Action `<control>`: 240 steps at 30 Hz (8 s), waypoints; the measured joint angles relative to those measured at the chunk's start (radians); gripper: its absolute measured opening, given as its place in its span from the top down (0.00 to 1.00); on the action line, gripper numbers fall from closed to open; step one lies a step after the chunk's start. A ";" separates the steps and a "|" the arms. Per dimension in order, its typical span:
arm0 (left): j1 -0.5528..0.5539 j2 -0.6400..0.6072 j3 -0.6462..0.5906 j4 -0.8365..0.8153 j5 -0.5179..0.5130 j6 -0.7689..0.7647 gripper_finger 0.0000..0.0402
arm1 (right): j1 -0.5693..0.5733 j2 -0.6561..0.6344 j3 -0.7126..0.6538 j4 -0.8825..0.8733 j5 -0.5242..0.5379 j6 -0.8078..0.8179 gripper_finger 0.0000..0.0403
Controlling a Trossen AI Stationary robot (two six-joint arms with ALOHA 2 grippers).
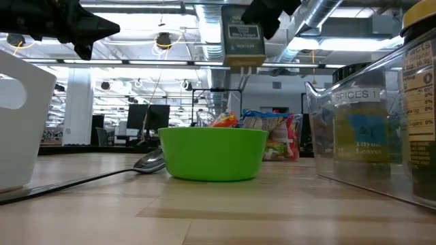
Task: Pick & Place Food Item
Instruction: Put the red seasoning into the bottom transparent bin, then put the red noodle pack into the top transparent bin
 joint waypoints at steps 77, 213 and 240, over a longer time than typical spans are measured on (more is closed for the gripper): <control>0.000 0.000 0.000 0.006 0.000 0.000 0.98 | 1.029 0.093 -0.001 -0.309 0.812 1.294 0.70; 0.000 0.000 0.001 0.006 0.000 0.000 0.98 | 0.372 0.279 0.378 -0.052 0.293 0.119 1.00; 0.000 0.000 0.001 0.007 0.000 0.000 0.98 | 0.121 0.228 0.378 -0.392 0.266 0.387 1.00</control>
